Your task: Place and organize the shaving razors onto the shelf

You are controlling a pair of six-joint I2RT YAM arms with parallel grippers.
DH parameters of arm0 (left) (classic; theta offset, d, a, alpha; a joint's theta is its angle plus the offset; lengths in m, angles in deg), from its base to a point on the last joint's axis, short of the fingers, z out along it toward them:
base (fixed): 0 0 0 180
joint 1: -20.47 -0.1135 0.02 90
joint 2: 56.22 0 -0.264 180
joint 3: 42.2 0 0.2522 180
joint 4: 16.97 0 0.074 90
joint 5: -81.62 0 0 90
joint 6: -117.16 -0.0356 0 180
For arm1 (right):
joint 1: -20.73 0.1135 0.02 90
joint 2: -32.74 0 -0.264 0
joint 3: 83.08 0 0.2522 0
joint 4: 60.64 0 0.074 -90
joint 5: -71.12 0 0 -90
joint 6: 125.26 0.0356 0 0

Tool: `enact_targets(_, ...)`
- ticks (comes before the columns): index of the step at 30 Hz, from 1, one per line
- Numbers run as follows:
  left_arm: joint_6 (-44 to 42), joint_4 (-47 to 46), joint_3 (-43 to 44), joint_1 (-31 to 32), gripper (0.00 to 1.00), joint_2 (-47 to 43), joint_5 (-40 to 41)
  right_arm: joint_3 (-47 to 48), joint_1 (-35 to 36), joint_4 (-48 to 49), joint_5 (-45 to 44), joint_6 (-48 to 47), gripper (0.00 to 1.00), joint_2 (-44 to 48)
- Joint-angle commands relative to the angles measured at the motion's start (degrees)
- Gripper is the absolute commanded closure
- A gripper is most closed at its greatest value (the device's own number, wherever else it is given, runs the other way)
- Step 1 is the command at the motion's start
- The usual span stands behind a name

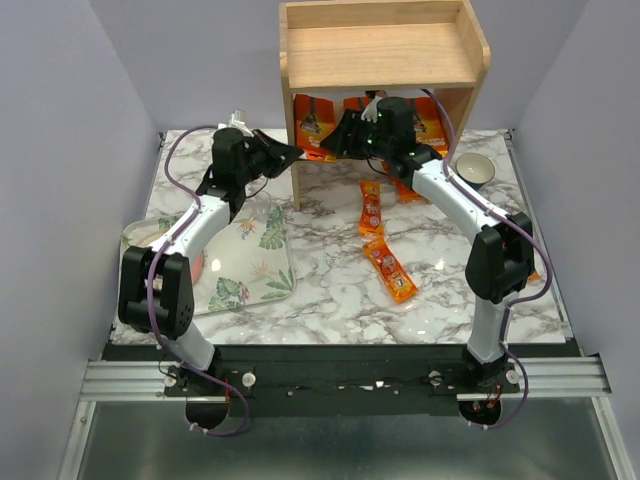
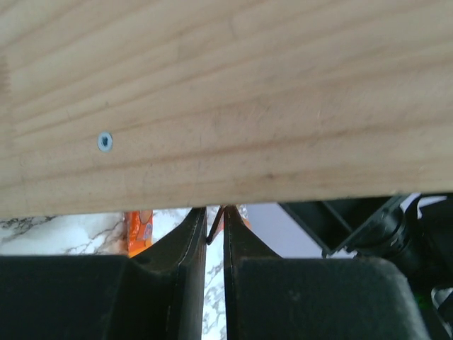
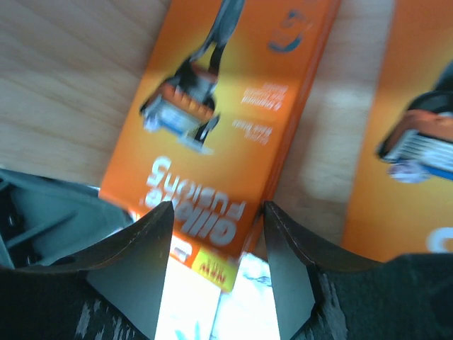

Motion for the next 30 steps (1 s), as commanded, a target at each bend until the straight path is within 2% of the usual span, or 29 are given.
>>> enact_targets(1, 1.9, 7.0, 1.8, -0.7, 1.0, -1.0, 6.2, 3.1, 2.3, 2.1, -1.4, 0.5, 0.39, -1.0)
enact_targets(5, 2.7, 9.4, 0.2, -0.6, 1.0, -1.0, 7.1, 3.4, 2.5, 1.6, -2.9, 0.3, 0.39, -1.7)
enact_targets(8, 3.4, 10.1, -1.6, -0.6, 0.89, -1.2, 7.7, 3.7, 2.6, 1.7, -3.5, -0.2, 0.39, -2.2)
enact_targets(10, 3.3, 10.7, -2.4, -0.6, 0.73, -1.6, 8.1, 4.2, 2.6, 1.4, -4.6, -0.3, 0.39, -2.3)
enact_targets(23, 1.3, 11.3, -2.8, -0.6, 0.52, -3.3, 8.2, 3.3, 2.7, 0.5, -6.3, -1.1, 0.38, 0.6)
enact_targets(28, -4.2, 9.1, -4.3, -0.8, 0.37, -7.3, 4.6, 1.9, 2.7, 0.7, -7.0, -3.1, 0.37, 4.2)
enact_targets(30, -6.3, 9.0, -5.2, -0.8, 0.27, -10.5, 3.4, 0.8, 2.7, 0.3, -7.9, -4.8, 0.35, 7.6)
